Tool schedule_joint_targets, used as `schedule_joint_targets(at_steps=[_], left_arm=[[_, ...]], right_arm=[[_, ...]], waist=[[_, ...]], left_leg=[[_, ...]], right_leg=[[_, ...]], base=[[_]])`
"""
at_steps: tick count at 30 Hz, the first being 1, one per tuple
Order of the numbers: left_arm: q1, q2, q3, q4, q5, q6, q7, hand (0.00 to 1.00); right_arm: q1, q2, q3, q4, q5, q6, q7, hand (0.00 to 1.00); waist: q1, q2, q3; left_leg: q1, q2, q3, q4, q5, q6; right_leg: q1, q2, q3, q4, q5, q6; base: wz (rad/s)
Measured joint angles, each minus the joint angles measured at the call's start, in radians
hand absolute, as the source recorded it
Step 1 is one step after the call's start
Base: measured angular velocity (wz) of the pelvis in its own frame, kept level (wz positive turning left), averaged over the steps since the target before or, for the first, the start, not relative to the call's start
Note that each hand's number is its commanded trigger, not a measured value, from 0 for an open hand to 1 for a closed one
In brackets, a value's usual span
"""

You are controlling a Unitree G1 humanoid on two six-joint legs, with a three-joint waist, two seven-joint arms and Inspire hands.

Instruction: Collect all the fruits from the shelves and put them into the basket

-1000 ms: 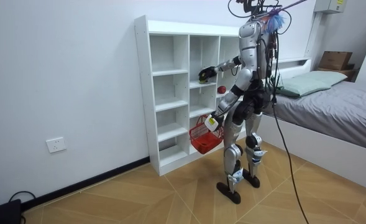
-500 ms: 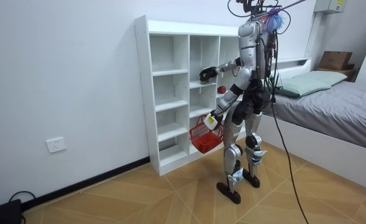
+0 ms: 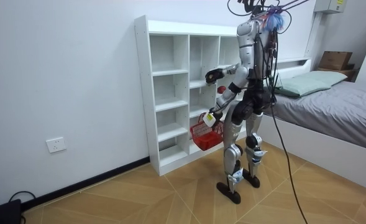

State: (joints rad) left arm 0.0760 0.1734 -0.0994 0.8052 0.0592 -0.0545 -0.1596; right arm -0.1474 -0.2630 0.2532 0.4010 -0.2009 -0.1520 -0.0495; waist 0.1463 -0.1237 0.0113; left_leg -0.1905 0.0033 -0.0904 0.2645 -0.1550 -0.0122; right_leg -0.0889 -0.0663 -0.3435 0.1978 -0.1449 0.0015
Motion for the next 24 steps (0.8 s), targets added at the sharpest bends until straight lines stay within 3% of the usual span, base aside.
schedule_joint_targets(at_steps=[7, 13, 18, 24], left_arm=[[-0.024, -0.003, -0.028, 0.003, -0.012, -0.040, 0.021, 1.00], [-0.024, -0.008, -0.051, 0.003, -0.031, -0.044, 0.019, 1.00], [-0.029, -0.010, -0.086, 0.003, -0.109, -0.049, 0.013, 1.00], [-0.036, -0.028, -0.091, 0.001, -0.146, -0.057, -0.016, 1.00]], right_arm=[[0.016, 0.017, 0.010, -0.020, -0.001, -0.001, 0.009, 1.00], [0.035, 0.037, 0.047, -0.029, 0.001, -0.005, 0.013, 1.00], [0.057, 0.040, 0.082, -0.051, -0.008, -0.005, 0.018, 1.00], [0.081, 0.051, 0.092, -0.067, -0.053, -0.005, 0.043, 1.00]], waist=[[-0.016, 0.008, 0.0009], [-0.030, 0.015, -0.0007], [-0.040, 0.028, -0.0006], [-0.054, 0.046, 0.0014]], left_leg=[[-0.006, 0.001, 0.017, -0.008, 0.001, 0.001], [-0.006, 0.004, 0.031, -0.009, 0.001, 0.002], [-0.005, 0.004, 0.035, -0.011, 0.001, 0.002], [-0.006, 0.005, 0.038, -0.012, 0.001, 0.002]], right_leg=[[-0.018, 0.000, 0.023, 0.008, 0.002, -0.001], [-0.030, 0.002, 0.043, 0.009, 0.003, -0.001], [-0.032, 0.002, 0.046, 0.009, 0.004, 0.000], [-0.036, 0.003, 0.056, 0.010, 0.004, 0.000]], base=[[-0.08], [-0.08], [-0.01], [0.00]])
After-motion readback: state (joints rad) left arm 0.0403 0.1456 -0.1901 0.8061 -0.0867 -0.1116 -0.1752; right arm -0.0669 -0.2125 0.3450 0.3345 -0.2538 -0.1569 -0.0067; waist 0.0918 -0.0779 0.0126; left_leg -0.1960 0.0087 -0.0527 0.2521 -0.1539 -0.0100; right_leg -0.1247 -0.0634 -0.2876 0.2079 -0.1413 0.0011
